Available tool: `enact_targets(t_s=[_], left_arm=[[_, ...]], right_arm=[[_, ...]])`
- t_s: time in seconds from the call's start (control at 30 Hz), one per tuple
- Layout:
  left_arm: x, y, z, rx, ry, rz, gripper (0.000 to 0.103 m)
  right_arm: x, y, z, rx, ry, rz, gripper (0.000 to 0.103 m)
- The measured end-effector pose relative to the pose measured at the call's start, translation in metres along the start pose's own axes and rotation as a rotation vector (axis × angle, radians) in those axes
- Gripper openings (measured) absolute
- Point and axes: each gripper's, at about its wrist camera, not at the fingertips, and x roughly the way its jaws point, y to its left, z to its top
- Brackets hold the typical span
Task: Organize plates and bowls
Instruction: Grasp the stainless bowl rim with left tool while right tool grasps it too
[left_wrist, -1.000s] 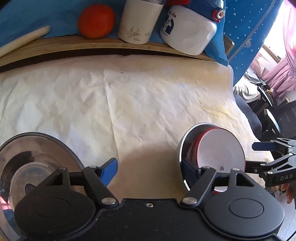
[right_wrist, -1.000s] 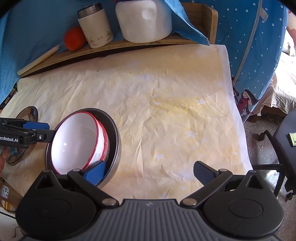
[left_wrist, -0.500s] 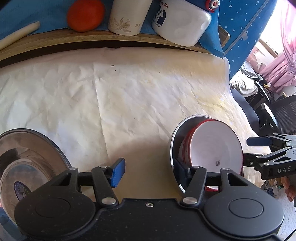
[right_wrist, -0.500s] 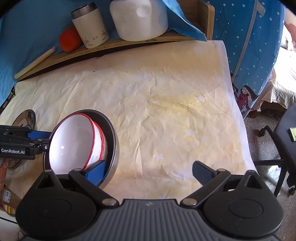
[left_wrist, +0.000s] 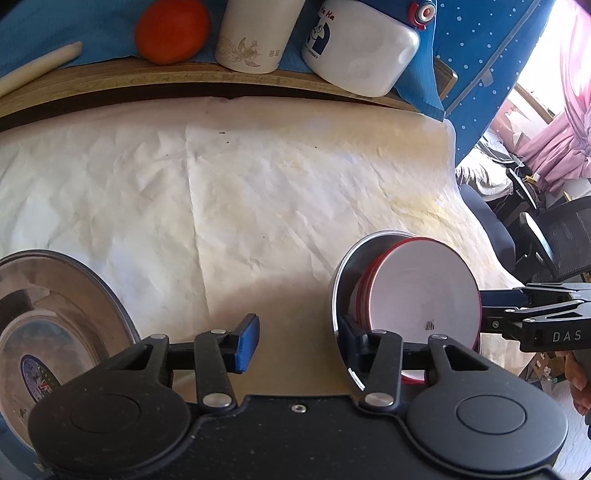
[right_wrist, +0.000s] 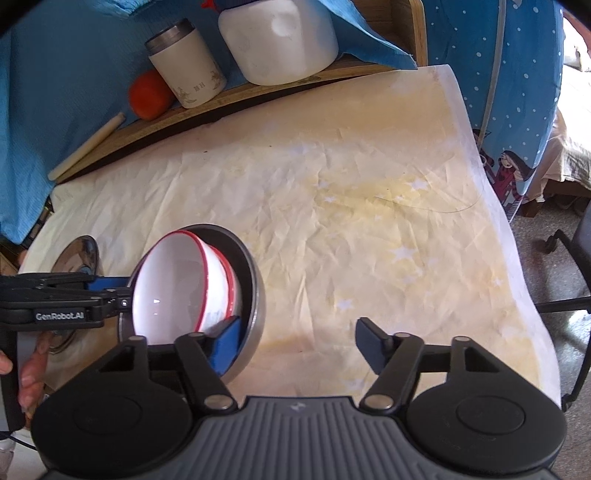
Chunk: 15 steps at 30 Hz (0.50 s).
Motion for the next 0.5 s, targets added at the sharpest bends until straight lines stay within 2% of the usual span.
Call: enact_targets(t_s=[0.1,0.27,0.4,0.5], left_arm=[[0.0004,-0.0001,-0.0006,-0.009,-0.007,-0.002,0.048],[-0.001,-0.0026,-0.0042,-0.018,-0.028,-0.004,0.042],[-0.0031,-0.0055,-0.0081,-0.036,-0.046,-0.013,0.032],[-0.0046,-0.0066,-0.0096,-0.04,-0.044,-0.018,0.029]], right_arm=[[-0.0009,0.0003,0.0006,0.003,-0.004,0.013,0.062],[-0.005,0.0065,0.0003,0.005,-0.011,0.032,0.044],[-0.0065,0.0061,-0.0005,0.039,-0.011,0.039,0.042],[-0.0061,0.0028,-0.0038,0.09,-0.001,0.045,0.045]])
